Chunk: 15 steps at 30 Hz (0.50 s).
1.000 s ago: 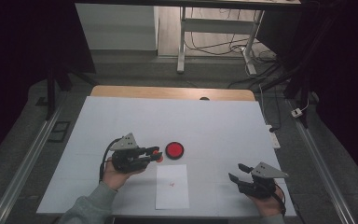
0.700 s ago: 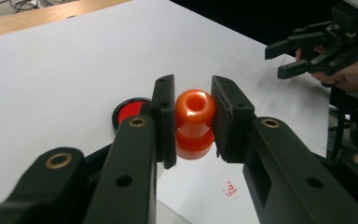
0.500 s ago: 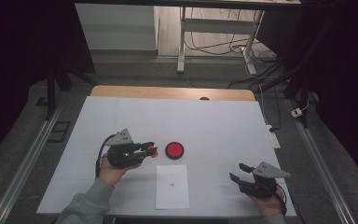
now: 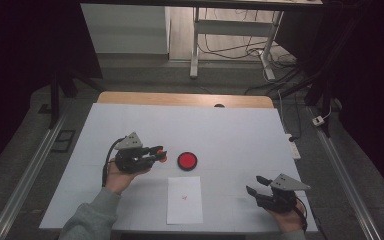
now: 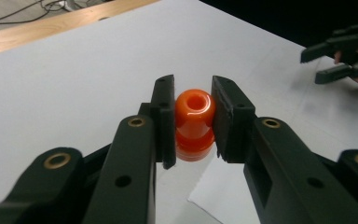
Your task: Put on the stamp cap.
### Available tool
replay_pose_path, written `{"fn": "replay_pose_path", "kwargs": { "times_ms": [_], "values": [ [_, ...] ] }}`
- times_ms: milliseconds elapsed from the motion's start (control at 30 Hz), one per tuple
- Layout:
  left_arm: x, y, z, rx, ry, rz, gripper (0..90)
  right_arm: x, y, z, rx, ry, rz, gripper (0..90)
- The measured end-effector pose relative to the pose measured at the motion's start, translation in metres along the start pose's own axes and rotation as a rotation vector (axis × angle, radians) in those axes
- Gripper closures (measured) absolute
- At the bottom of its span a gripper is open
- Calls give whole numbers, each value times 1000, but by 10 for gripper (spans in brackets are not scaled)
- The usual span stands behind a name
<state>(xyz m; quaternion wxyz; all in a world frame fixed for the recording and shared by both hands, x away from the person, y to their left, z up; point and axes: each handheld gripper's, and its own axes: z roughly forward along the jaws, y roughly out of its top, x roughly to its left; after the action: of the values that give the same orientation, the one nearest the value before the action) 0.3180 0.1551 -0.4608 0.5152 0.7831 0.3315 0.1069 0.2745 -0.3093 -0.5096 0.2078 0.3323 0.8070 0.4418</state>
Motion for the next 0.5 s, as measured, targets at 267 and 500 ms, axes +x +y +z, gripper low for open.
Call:
{"fn": "replay_pose_path", "kwargs": {
  "times_ms": [267,500],
  "values": [
    [12,4,4,-2,29,-14,709,-1,-1,-1,-6,-4,3,429],
    [21,5,14,15,25,-26,709,1,-3,-2,-7,-6,4,434]
  ]
}}
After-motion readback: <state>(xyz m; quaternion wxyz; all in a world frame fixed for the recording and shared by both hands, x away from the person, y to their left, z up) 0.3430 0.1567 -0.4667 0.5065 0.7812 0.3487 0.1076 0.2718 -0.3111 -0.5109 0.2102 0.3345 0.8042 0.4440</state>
